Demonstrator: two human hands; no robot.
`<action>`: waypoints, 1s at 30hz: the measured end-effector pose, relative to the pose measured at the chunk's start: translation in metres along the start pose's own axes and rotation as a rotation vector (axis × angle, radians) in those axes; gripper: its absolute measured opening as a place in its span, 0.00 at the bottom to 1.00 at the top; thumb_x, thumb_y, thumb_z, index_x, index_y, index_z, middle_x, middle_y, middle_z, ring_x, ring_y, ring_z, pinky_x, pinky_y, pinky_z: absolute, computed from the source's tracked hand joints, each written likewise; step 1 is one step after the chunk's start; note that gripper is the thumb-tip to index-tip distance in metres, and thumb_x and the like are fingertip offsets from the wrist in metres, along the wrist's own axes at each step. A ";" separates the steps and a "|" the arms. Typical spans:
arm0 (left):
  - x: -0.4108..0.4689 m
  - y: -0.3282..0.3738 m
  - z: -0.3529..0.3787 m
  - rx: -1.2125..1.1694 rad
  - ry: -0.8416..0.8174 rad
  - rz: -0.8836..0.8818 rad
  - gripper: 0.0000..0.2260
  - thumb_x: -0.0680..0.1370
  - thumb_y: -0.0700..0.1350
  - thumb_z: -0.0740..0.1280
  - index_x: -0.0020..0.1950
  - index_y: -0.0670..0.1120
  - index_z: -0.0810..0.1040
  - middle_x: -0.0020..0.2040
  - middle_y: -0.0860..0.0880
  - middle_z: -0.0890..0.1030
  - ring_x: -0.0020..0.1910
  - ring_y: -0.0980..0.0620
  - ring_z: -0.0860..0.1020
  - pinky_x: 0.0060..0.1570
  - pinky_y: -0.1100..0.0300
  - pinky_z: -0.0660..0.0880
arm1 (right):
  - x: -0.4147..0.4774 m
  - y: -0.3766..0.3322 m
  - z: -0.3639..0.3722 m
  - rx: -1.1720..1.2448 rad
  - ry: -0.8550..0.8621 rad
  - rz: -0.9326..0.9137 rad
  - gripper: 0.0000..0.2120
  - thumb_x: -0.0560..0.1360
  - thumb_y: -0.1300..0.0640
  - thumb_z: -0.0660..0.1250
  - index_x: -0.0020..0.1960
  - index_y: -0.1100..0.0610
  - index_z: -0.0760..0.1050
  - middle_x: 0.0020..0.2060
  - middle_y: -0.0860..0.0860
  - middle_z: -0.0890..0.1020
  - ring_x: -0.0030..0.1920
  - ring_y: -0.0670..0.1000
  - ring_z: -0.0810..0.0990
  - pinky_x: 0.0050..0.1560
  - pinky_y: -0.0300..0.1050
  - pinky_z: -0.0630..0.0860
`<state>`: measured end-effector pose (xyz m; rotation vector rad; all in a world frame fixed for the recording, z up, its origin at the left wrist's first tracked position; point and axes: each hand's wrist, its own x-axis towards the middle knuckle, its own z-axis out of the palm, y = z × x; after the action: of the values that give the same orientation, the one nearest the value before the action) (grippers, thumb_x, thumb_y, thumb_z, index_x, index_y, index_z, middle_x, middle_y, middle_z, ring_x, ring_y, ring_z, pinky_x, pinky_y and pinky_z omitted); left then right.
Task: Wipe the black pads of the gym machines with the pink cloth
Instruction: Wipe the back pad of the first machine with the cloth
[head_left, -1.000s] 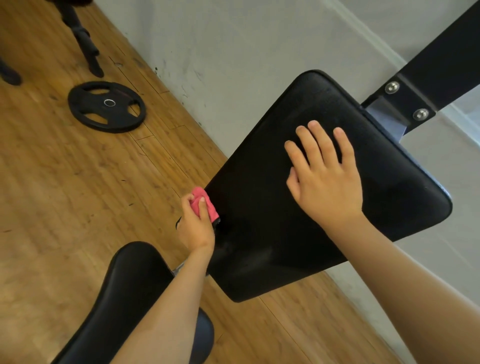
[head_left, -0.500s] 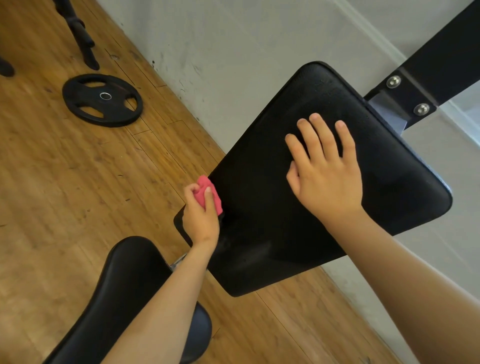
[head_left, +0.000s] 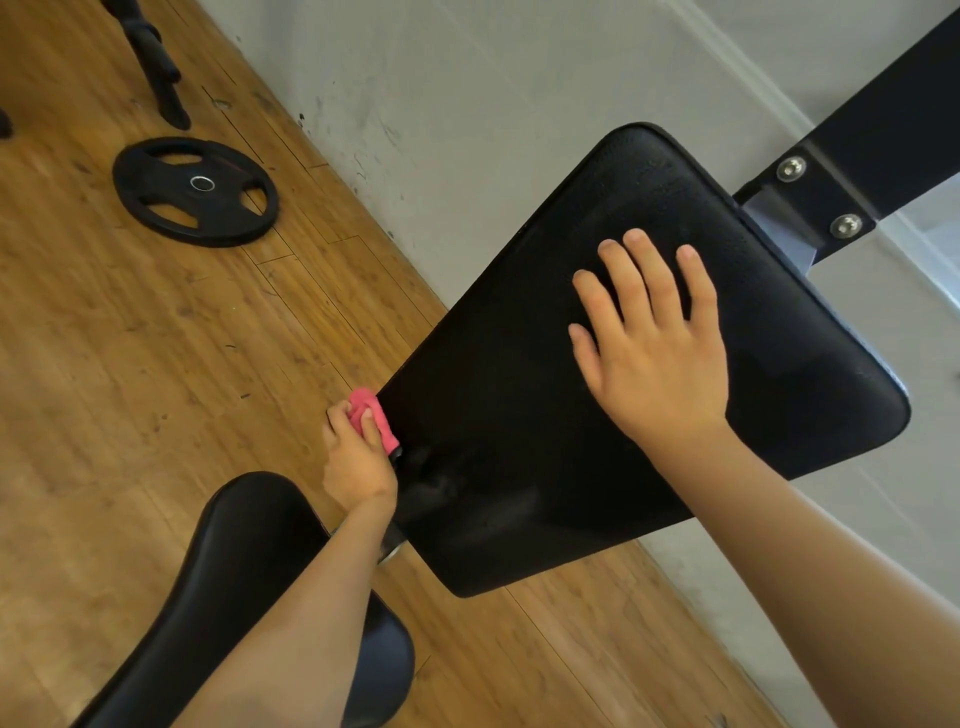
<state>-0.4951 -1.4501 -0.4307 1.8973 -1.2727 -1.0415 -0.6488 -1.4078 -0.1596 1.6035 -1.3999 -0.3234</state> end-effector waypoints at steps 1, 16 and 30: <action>0.001 -0.001 -0.001 0.000 -0.007 0.006 0.16 0.83 0.54 0.53 0.66 0.46 0.67 0.60 0.44 0.74 0.43 0.48 0.75 0.36 0.54 0.69 | 0.000 0.000 0.000 0.000 -0.002 0.000 0.20 0.82 0.48 0.55 0.69 0.58 0.68 0.70 0.59 0.69 0.73 0.59 0.62 0.73 0.59 0.54; -0.003 0.011 -0.014 -0.408 -0.111 0.095 0.12 0.83 0.51 0.56 0.63 0.47 0.65 0.53 0.52 0.73 0.46 0.57 0.76 0.40 0.66 0.72 | -0.001 -0.001 0.001 0.010 0.002 0.009 0.22 0.82 0.45 0.54 0.69 0.59 0.67 0.70 0.59 0.69 0.73 0.59 0.61 0.73 0.59 0.53; 0.005 -0.027 0.007 -0.003 -0.099 -0.032 0.20 0.84 0.53 0.50 0.72 0.44 0.61 0.64 0.40 0.71 0.52 0.40 0.77 0.40 0.53 0.69 | -0.001 -0.002 0.003 0.018 0.017 0.018 0.22 0.82 0.46 0.54 0.69 0.59 0.67 0.70 0.60 0.69 0.73 0.59 0.61 0.73 0.59 0.53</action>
<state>-0.4876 -1.4465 -0.4576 1.8898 -1.2989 -1.1665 -0.6499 -1.4080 -0.1631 1.6039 -1.4068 -0.2872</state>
